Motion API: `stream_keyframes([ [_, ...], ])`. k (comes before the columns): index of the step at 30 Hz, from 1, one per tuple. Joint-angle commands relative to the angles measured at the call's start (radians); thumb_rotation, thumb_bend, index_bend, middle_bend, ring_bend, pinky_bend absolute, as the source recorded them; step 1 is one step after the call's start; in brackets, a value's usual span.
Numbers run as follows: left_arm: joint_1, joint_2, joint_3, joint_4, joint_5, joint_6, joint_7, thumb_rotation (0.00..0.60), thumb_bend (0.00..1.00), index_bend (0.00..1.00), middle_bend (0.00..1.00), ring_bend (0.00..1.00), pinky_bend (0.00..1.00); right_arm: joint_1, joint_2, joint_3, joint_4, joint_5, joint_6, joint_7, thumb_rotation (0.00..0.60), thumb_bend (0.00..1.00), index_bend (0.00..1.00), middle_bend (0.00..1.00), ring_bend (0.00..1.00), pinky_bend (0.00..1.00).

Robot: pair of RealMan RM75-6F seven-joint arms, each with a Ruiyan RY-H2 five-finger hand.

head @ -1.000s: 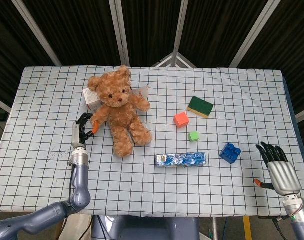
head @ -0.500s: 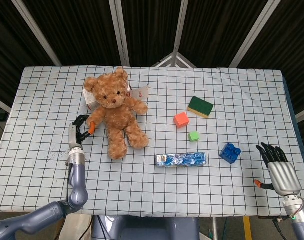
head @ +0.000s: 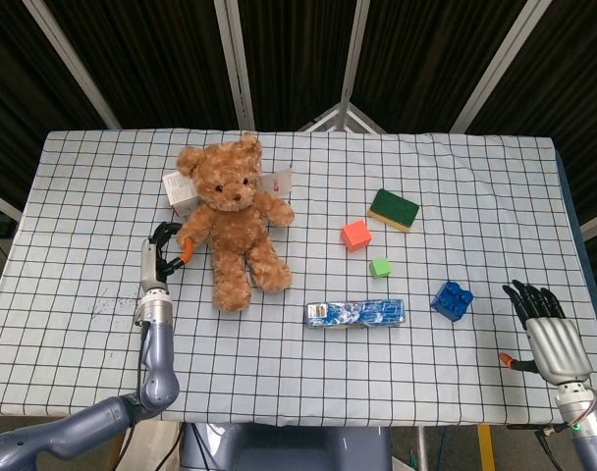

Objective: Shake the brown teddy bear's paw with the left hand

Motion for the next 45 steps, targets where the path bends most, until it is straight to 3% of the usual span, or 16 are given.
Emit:
stream_keyframes([
  [1, 0.009, 0.008, 0.01, -0.035, 0.025, 0.031, 0.013, 0.6, 0.63, 0.44, 0.42, 0.05, 0.06, 0.001, 0.0, -0.002, -0.002, -0.001, -0.003, 0.0, 0.6, 0.1, 0.0, 0.0, 0.0, 0.0],
  [6, 0.021, 0.013, 0.012, -0.013, 0.007, 0.021, 0.021, 0.6, 0.63, 0.44, 0.42, 0.05, 0.06, 0.001, 0.002, -0.003, -0.004, -0.005, -0.002, 0.001, 0.6, 0.1, 0.0, 0.0, 0.0, 0.0],
  [15, 0.005, -0.013, 0.006, 0.123, -0.029, -0.048, 0.01, 0.6, 0.63, 0.44, 0.42, 0.05, 0.06, 0.001, 0.005, -0.005, -0.012, -0.004, -0.003, -0.005, 0.6, 0.1, 0.0, 0.0, 0.0, 0.0],
  [19, -0.002, -0.018, 0.004, 0.128, -0.013, -0.044, 0.0, 0.6, 0.63, 0.44, 0.42, 0.05, 0.06, 0.001, 0.004, -0.004, -0.011, 0.001, -0.005, -0.008, 0.6, 0.1, 0.0, 0.0, 0.0, 0.0],
  [31, 0.016, 0.01, 0.007, 0.01, 0.043, 0.023, 0.011, 0.6, 0.63, 0.44, 0.42, 0.05, 0.06, 0.004, 0.003, -0.007, -0.015, 0.001, -0.011, -0.015, 0.6, 0.1, 0.0, 0.0, 0.0, 0.0],
  [45, 0.005, -0.017, 0.008, 0.123, -0.011, -0.04, 0.026, 0.6, 0.63, 0.43, 0.42, 0.05, 0.06, 0.006, 0.006, -0.008, -0.03, 0.017, -0.026, -0.028, 0.6, 0.1, 0.0, 0.0, 0.0, 0.0],
])
